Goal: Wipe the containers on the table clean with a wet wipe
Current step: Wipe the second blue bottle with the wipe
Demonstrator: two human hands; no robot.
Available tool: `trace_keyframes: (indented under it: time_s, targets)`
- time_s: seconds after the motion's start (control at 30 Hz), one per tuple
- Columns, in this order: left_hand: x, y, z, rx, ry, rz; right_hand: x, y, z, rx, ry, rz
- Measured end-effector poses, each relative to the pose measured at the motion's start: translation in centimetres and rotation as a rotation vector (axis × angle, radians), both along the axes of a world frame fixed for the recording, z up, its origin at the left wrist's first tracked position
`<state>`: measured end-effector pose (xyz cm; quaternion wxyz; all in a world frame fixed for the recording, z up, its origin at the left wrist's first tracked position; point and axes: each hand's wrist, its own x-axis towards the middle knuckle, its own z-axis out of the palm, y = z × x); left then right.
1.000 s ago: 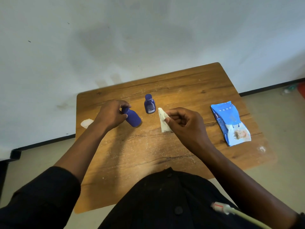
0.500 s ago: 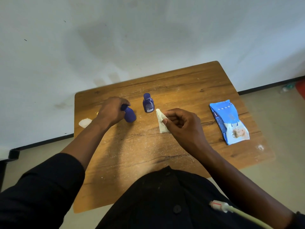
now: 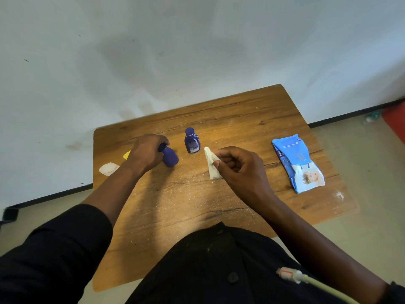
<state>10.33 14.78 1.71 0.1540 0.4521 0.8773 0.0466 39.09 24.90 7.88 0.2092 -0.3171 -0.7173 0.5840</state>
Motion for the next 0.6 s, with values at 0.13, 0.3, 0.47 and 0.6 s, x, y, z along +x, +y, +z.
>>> trace_keyframes:
  time_s: [0.13,0.3,0.47,0.6]
  targets:
    - [0.2,-0.1,0.0,0.012,0.009,-0.015,0.0,0.2,-0.1,0.003,0.0,-0.011]
    - [0.4,-0.1,0.2,-0.008,0.0,-0.004,0.1,0.2,-0.2,-0.006,0.0,-0.008]
    - [0.8,0.9,1.6,-0.013,0.074,-0.034,0.3,0.0,-0.1,0.016,-0.011,-0.01]
    - [1.1,3.2,2.4,0.054,0.013,-0.045,0.6,0.2,-0.2,0.023,-0.024,-0.032]
